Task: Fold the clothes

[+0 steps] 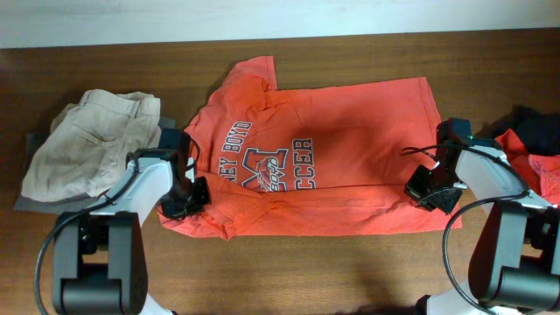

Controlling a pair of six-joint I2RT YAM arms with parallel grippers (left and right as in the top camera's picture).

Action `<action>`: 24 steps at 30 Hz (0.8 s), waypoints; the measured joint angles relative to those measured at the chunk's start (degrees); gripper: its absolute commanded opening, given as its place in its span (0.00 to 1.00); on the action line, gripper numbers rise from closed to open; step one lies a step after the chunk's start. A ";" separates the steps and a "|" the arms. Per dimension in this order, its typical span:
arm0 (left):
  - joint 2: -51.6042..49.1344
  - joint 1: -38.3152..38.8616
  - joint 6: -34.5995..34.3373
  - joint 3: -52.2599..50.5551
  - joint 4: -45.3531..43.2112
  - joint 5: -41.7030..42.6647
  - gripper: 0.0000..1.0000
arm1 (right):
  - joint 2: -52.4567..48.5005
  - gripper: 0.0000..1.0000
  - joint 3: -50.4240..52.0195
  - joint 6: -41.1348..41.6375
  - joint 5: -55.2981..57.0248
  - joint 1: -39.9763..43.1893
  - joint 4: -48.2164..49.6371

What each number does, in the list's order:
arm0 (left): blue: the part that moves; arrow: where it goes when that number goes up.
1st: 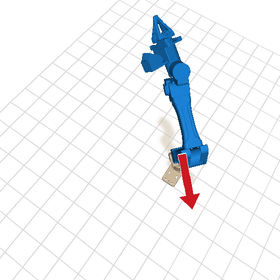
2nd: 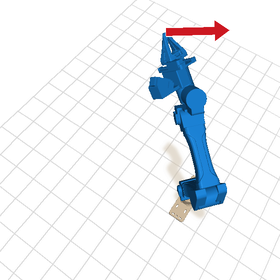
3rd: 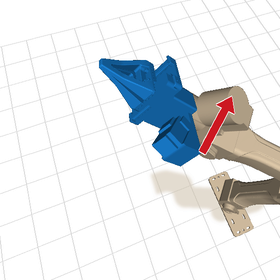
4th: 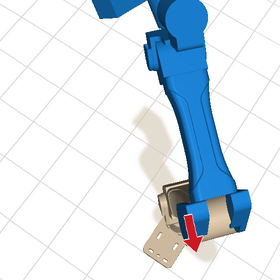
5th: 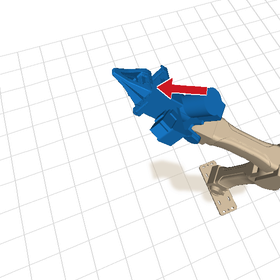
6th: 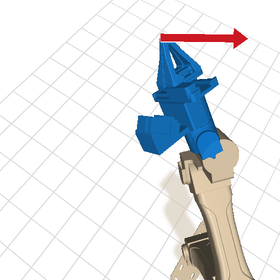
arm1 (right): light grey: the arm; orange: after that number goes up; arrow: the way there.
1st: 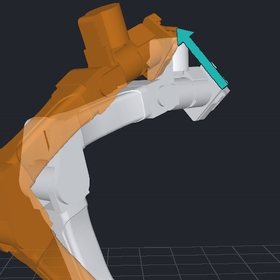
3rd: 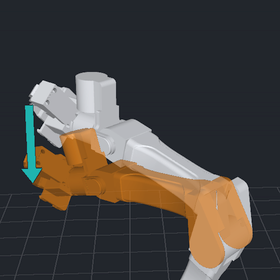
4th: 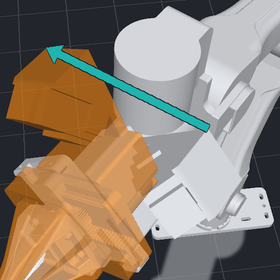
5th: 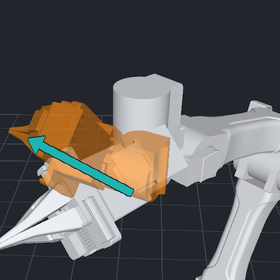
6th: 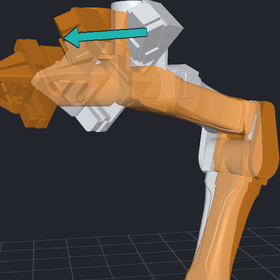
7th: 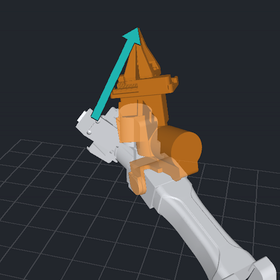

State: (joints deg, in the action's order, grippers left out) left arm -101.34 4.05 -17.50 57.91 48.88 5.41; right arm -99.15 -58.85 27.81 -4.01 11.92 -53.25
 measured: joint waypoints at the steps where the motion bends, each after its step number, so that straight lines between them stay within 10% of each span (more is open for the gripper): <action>1: 0.87 -0.02 -0.02 0.09 0.96 -0.22 0.36 | 0.11 0.04 0.00 -0.04 0.00 0.00 -0.04; 5: 8.07 0.00 1.11 3.06 4.72 -0.92 0.53 | 2.89 0.15 -0.90 -1.14 0.00 0.00 -1.40; 10: 20.17 -0.02 4.63 10.86 -1.09 -0.81 0.56 | 12.09 0.66 -5.29 -2.93 -0.70 0.00 -2.05; 24: 6.80 -0.02 23.61 12.09 -33.68 9.88 0.60 | 18.21 0.73 -8.28 -15.69 -16.70 0.00 11.50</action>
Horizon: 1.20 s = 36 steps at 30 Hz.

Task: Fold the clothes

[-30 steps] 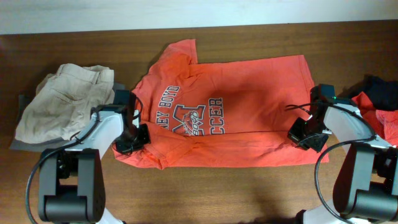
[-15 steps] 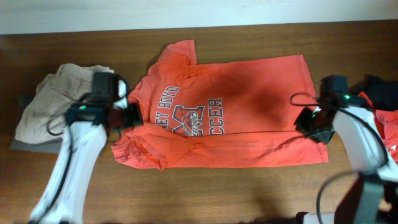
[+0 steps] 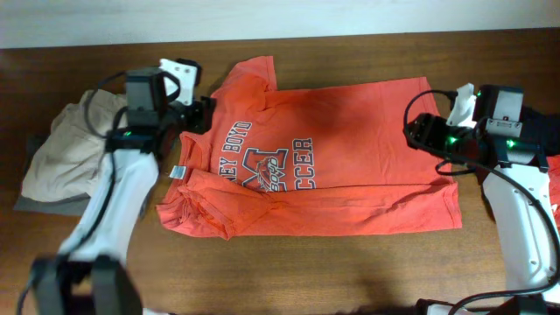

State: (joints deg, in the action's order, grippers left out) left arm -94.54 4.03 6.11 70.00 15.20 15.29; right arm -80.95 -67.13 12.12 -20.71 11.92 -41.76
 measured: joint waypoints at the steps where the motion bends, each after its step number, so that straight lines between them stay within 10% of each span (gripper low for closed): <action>1: -2.21 0.02 0.46 0.09 -1.81 0.68 0.60 | 0.00 0.73 0.00 -0.35 -0.61 0.00 0.46; 17: -26.75 3.13 3.37 4.04 -35.23 2.97 0.54 | -5.05 0.67 0.00 -3.74 -3.41 -7.72 4.00; 27: -31.93 4.24 8.57 30.73 -2.19 2.32 0.61 | -20.46 0.67 0.00 -1.36 -2.47 -15.17 13.62; 36: -40.17 4.26 14.21 44.96 1.53 2.29 0.66 | -23.82 0.67 0.00 0.09 3.98 -17.75 14.53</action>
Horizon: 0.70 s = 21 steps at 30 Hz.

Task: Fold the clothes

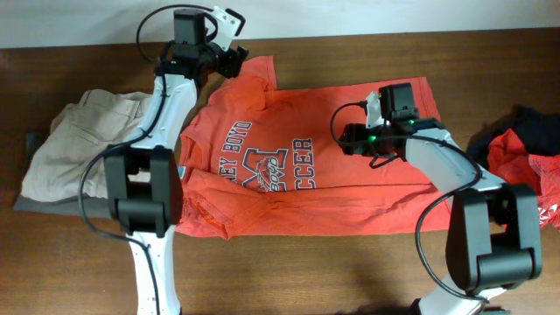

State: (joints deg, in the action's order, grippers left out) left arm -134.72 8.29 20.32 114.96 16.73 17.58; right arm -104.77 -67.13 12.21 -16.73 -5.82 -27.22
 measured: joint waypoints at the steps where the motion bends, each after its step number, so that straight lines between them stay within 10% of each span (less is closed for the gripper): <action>1: -1.03 0.00 0.55 0.28 0.00 0.02 0.66 | -0.26 0.67 0.00 0.04 0.39 0.00 0.28; 12: -8.85 0.37 2.64 0.46 -0.24 0.07 0.59 | -2.23 0.65 0.00 0.09 1.73 -0.02 -0.13; 21: -10.62 1.49 3.10 0.68 1.38 0.26 0.00 | -2.99 0.64 0.00 1.36 4.37 -0.02 -0.98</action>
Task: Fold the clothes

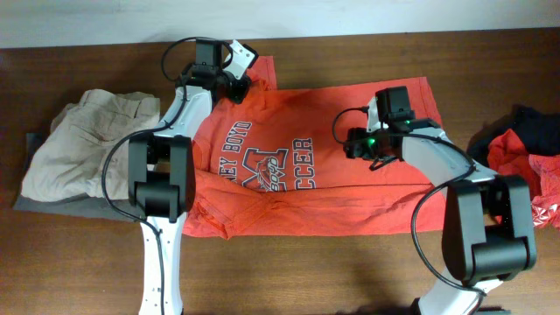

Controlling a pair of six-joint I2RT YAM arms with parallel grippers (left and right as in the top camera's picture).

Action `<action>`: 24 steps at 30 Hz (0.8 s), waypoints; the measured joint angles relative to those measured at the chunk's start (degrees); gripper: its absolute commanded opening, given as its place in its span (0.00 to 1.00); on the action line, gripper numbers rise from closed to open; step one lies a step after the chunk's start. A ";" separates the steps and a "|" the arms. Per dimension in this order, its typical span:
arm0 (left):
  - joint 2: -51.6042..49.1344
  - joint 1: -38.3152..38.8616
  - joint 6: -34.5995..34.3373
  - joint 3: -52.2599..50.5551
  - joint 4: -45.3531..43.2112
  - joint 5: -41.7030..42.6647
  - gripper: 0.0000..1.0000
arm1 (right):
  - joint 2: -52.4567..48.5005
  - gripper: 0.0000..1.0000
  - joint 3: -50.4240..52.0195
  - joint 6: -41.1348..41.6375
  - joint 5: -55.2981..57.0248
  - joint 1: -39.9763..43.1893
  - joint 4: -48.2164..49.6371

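An orange T-shirt (315, 149) with grey lettering lies spread on the brown table (350, 271); its near edge is folded up into a strip along the front. My left gripper (238, 83) reaches to the far left sleeve (261, 72) and rests at the cloth. My right gripper (353, 145) hangs over the shirt's right half, just right of the lettering. From the overhead view I cannot make out how the jaws of either gripper stand, or whether they hold cloth.
A crumpled pair of beige shorts (87, 140) lies at the left on a grey cloth (44, 203). Red and dark clothes (525, 153) are heaped at the right edge. A white wall (280, 17) runs along the table's back.
My left gripper has shifted a little nearer and rightward, from beyond the far sleeve onto it. The right gripper has barely moved over the shirt's right half. The shirt lies as before.
Both grippers were low at the shirt's near corners, left and right, with the front strip folded up. Then they were higher up, beside the left shoulder and the right edge. Later the left was at the far sleeve and the right over the shirt, where they remain.
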State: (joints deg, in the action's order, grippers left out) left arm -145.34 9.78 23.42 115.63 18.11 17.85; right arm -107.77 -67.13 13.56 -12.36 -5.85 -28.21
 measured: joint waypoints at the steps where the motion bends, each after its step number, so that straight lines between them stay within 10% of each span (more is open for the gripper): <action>1: -0.24 0.04 0.04 0.00 0.33 -0.04 0.00 | -0.39 0.64 0.00 0.07 0.37 0.00 0.00; 18: -0.63 0.22 -7.45 6.86 4.72 -23.08 0.01 | -4.46 0.57 -2.10 1.64 2.67 -0.15 -0.13; 24: -0.70 0.33 -9.14 7.15 5.01 -29.53 0.63 | -4.48 0.57 -2.19 1.66 2.93 -0.22 -0.26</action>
State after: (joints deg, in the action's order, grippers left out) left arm -146.04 10.11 14.28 122.78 23.11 -11.68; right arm -112.25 -69.32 15.22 -9.43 -6.07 -28.47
